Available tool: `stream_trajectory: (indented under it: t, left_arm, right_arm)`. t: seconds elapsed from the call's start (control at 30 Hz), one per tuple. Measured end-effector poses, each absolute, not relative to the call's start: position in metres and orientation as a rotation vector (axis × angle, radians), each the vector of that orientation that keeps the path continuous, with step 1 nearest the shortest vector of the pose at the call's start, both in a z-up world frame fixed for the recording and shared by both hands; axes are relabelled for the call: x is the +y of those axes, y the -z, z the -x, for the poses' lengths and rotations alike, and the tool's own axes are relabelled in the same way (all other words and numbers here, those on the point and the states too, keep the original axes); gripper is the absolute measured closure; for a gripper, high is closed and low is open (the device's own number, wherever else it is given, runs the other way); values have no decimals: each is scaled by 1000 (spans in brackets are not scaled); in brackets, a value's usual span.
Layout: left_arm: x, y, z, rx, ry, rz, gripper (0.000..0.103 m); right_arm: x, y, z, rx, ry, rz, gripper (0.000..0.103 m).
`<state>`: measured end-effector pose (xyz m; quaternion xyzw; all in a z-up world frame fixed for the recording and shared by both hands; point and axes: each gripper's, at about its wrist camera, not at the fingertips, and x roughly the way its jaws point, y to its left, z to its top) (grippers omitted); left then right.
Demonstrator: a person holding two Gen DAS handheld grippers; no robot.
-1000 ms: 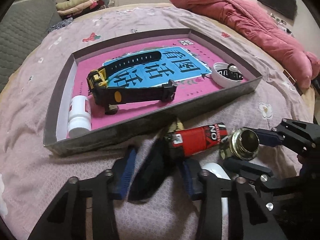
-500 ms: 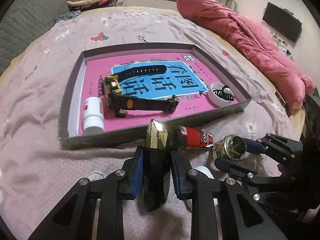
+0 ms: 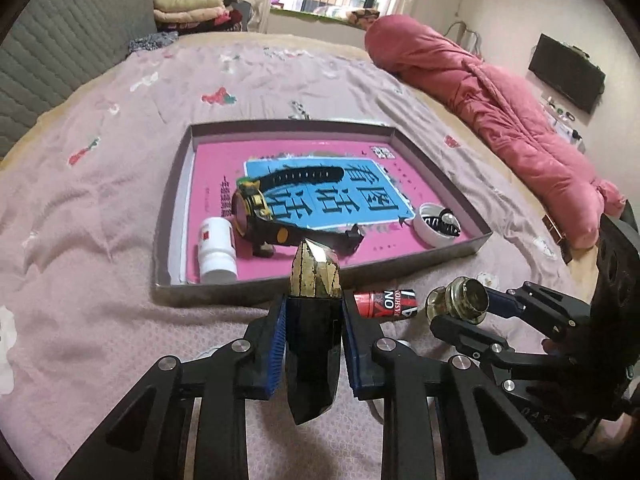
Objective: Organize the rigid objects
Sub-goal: 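Lift the gold-patterned item toward the tray with the left tool while the right tool lifts the metal part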
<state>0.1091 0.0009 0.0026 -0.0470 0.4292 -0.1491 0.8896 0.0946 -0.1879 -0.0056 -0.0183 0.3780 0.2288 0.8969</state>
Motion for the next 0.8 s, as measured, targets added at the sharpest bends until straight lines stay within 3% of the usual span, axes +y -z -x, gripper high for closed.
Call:
stream_trajectory:
  t: [0.8]
  left_arm:
    - [6, -14, -102, 846, 292, 104, 77]
  right_arm:
    - [-199, -9, -88, 739, -517, -41, 61]
